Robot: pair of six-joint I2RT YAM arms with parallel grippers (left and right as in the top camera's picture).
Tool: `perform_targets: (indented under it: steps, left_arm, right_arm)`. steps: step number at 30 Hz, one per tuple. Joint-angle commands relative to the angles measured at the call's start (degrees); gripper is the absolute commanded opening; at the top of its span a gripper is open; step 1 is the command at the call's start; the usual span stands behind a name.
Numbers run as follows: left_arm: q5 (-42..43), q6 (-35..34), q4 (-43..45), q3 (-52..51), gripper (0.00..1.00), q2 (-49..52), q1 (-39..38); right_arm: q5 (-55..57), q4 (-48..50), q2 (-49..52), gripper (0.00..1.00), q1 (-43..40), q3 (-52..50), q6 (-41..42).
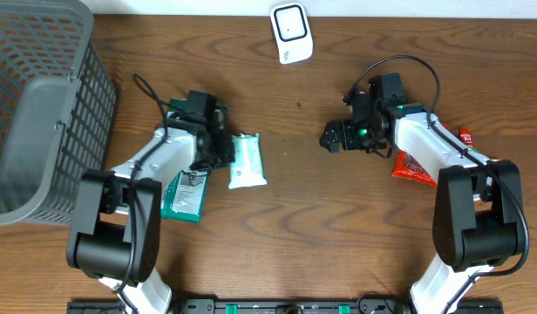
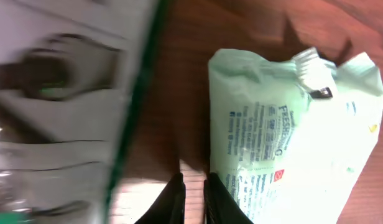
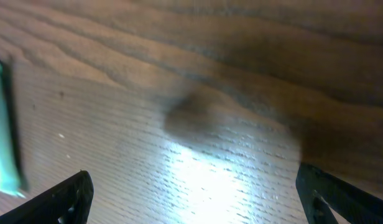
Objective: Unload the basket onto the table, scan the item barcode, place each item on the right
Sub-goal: 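Grasp the pale green wet-wipe pack with the left gripper and drag it right, then grasp the wipe pack's other end with the right gripper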
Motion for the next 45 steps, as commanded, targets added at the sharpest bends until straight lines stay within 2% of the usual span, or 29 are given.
perform_targets:
  steps: [1,4,5,7,14,20,27,32,38,45]
  left_arm:
    - [1.09,0.13,1.55,-0.13,0.17,0.7,-3.45]
    - [1.07,0.13,2.84,-0.13,0.17,0.72,-5.77]
    - [1.01,0.15,3.32,-0.13,0.22,0.72,-6.56]
    - [0.9,0.13,4.26,-0.13,0.24,0.72,-7.76]
    - [0.9,0.13,7.39,-0.13,0.24,0.72,-11.45]
    - [0.87,0.13,9.01,-0.13,0.24,0.72,-13.25]
    - [0.87,0.09,9.07,-0.13,0.24,1.86,-13.44]
    - [0.9,0.09,9.88,-0.13,0.25,3.78,-13.44]
    - [0.87,0.13,10.62,-0.13,0.25,3.93,-13.42]
    - [0.85,0.13,10.93,-0.13,0.26,3.93,-13.42]
  right_arm:
    - [-1.9,0.37,-0.17,0.99,0.61,-0.11,7.28]
    - [-1.86,0.04,-0.17,0.98,0.61,-0.11,7.37]
    - [-1.86,-0.13,-0.17,0.95,0.61,-0.11,7.39]
    - [-1.9,-0.35,-0.17,0.92,0.61,-0.11,7.39]
    - [-9.27,-0.07,-0.17,0.83,0.63,-0.11,7.39]
    - [-15.85,-0.07,-0.17,0.82,0.66,-0.11,7.41]
    - [-16.83,0.66,-0.17,0.82,2.84,-0.11,7.39]
    - [-15.13,2.1,-0.17,0.76,6.45,-0.11,7.39]
    - [-7.21,3.13,-0.17,0.62,10.01,-0.13,7.41]
    - [-0.96,3.78,-0.17,0.57,12.92,-0.26,7.41]
